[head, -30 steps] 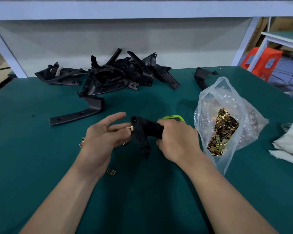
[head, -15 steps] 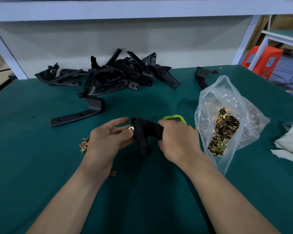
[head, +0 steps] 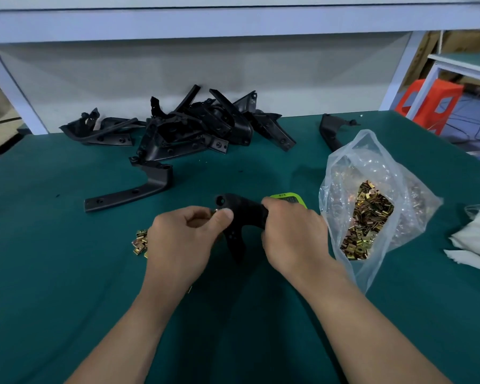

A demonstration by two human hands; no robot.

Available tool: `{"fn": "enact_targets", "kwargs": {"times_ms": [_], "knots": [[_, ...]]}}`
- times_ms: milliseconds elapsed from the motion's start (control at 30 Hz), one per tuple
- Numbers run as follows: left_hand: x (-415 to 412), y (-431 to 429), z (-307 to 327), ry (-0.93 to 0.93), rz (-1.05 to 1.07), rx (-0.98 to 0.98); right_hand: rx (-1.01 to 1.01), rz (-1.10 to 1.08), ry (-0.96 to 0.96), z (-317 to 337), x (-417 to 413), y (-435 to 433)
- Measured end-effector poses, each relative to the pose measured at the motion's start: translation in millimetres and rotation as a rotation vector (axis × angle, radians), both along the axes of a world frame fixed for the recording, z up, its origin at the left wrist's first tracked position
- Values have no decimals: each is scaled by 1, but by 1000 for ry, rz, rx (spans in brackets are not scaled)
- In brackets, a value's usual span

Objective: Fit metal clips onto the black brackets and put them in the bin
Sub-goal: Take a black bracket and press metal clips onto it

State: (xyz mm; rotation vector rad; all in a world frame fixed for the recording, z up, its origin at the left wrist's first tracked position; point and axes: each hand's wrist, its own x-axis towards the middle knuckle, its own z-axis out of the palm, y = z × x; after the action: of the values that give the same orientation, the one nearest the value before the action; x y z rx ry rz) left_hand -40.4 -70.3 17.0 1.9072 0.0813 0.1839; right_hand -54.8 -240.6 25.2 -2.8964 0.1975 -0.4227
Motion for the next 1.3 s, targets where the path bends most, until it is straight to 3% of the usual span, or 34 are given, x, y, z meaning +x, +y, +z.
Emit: {"fn": "enact_targets", "kwargs": {"times_ms": [133,600,900,1067,1200,1300], "knots": [[-7,-7,3,-67,119,189,-55,-30,-30,1,-3,14],[-1,-2,2,-60,169,219,-6,38,-1,-3,-6,21],[6,6,-2,-43,-43,121,76,69,-42,-12,0,14],[11,29,17,126,-291,-58,189,54,-64,-16,4,6],[14,67,35,186,-421,438,179,63,-43,-19,4,7],[2,84,38,323,-511,624,155,86,-27,-19,3,12]]}}
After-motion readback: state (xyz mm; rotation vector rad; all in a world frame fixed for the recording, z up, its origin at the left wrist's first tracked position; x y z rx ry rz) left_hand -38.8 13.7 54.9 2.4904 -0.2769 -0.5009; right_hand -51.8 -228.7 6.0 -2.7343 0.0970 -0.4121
